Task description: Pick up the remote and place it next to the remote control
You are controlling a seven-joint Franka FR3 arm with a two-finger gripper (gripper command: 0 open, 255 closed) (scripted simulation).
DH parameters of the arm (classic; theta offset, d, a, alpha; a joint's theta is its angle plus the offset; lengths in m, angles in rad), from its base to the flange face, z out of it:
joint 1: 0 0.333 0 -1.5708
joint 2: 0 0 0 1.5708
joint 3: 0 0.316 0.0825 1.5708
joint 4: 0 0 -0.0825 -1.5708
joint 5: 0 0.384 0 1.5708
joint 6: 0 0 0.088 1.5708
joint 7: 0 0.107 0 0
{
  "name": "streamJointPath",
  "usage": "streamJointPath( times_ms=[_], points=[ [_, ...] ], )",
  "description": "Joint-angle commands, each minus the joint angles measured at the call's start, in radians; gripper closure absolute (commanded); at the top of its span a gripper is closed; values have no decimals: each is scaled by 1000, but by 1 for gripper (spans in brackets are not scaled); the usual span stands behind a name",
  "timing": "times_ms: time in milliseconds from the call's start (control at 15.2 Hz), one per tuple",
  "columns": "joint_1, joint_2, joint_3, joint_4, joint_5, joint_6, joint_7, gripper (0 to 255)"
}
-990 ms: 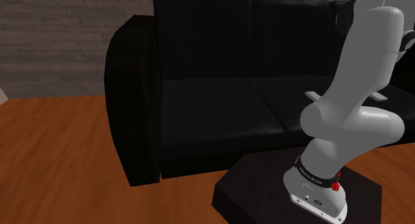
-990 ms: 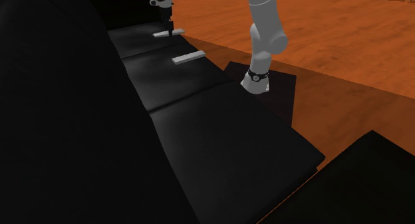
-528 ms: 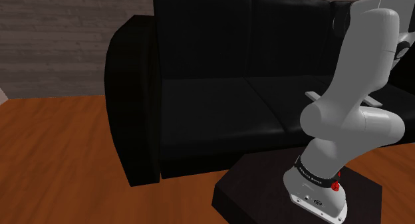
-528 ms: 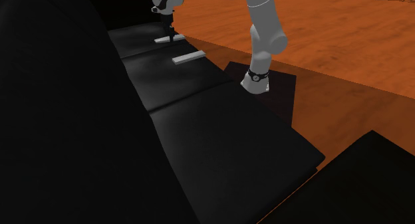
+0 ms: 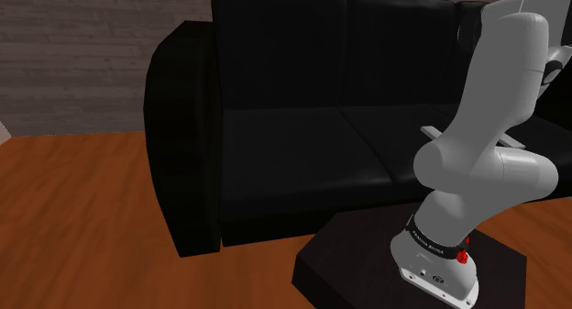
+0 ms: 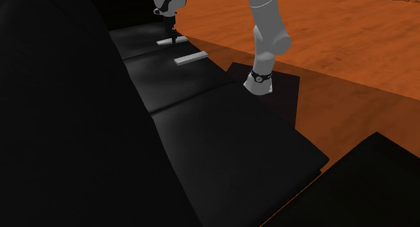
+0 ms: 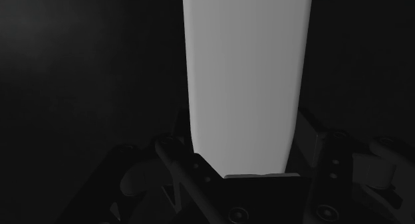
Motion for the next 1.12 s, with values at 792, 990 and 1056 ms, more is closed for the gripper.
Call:
streamJointPath(
  times_ms=[792, 990, 1056],
  points=[
    [28, -67, -42, 44, -65, -92, 39, 0],
    [28, -67, -42, 44, -65, -92, 39, 0],
    [28, -67, -42, 44, -65, -92, 39, 0]
  ],
)
